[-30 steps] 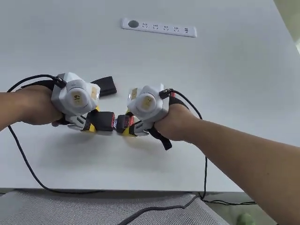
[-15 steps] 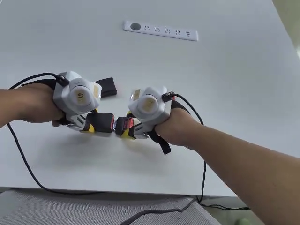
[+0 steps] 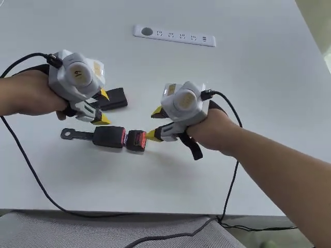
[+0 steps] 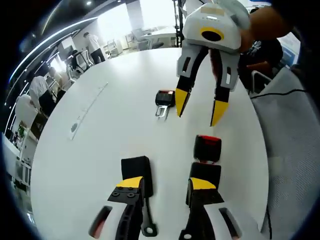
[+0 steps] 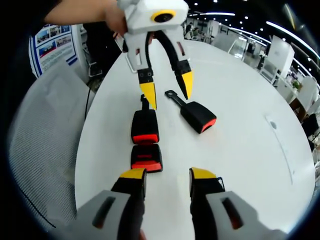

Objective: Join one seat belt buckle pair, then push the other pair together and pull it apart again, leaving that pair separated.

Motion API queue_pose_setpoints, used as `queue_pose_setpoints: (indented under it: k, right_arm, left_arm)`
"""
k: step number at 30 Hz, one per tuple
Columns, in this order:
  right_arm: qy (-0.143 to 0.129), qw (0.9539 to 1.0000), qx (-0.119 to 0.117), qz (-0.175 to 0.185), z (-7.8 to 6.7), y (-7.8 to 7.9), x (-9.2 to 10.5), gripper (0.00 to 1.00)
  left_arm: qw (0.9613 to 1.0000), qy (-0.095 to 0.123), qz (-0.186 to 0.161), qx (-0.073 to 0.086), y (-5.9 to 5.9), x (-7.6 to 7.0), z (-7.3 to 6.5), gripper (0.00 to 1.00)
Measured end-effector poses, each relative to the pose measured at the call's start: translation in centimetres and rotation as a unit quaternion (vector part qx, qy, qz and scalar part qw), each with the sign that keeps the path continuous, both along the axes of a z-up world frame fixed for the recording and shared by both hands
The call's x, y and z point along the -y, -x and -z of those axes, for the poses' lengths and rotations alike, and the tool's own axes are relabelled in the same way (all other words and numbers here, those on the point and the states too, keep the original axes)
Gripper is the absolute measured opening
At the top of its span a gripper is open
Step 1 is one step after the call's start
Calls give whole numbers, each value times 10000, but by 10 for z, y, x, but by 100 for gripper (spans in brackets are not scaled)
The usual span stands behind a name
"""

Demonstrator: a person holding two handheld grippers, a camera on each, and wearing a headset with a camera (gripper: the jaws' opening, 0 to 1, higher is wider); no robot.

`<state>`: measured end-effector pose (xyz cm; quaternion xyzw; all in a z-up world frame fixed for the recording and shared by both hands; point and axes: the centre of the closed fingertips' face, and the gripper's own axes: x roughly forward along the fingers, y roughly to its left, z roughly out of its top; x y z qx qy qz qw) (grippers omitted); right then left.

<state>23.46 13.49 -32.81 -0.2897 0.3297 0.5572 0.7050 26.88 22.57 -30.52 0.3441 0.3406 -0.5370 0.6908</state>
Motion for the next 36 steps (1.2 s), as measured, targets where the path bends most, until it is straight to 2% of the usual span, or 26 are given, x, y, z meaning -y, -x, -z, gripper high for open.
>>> queue_pose_setpoints:
  k: [2,9,12,16,22,26,28,33,36]
  right_arm:
    - [49,10000,72,47,0,-8,9,34]
    - [219,9993,249,173,3,-40,44,33]
    - [357,9985,341,216,7,-53,60,34]
    - [434,9981,323,277,14,-63,73,34]
    - [547,9979,271,219,22,-63,83,34]
    - [556,9981,217,157,25,-64,85,34]
    - [540,9984,147,98,27,-63,84,34]
    - [611,9980,74,-145,33,-64,82,34]
    - [605,9978,-42,-283,32,-63,82,33]
  left_arm:
    - [10000,13,-73,22,-10,1,0,35]
    - [9992,-353,-71,144,-38,-8,17,37]
    - [9991,-390,-164,38,-45,-13,27,38]
    - [9985,-519,-192,-44,-52,-20,38,38]
    - [9980,-578,-68,-246,-53,-20,50,38]
    - [9973,-649,134,-329,-53,-16,56,38]
    - [9963,-705,354,-344,-51,-14,59,37]
    - [9957,-702,437,-427,-51,-12,60,36]
    - [9952,-665,604,-395,-51,-11,60,35]
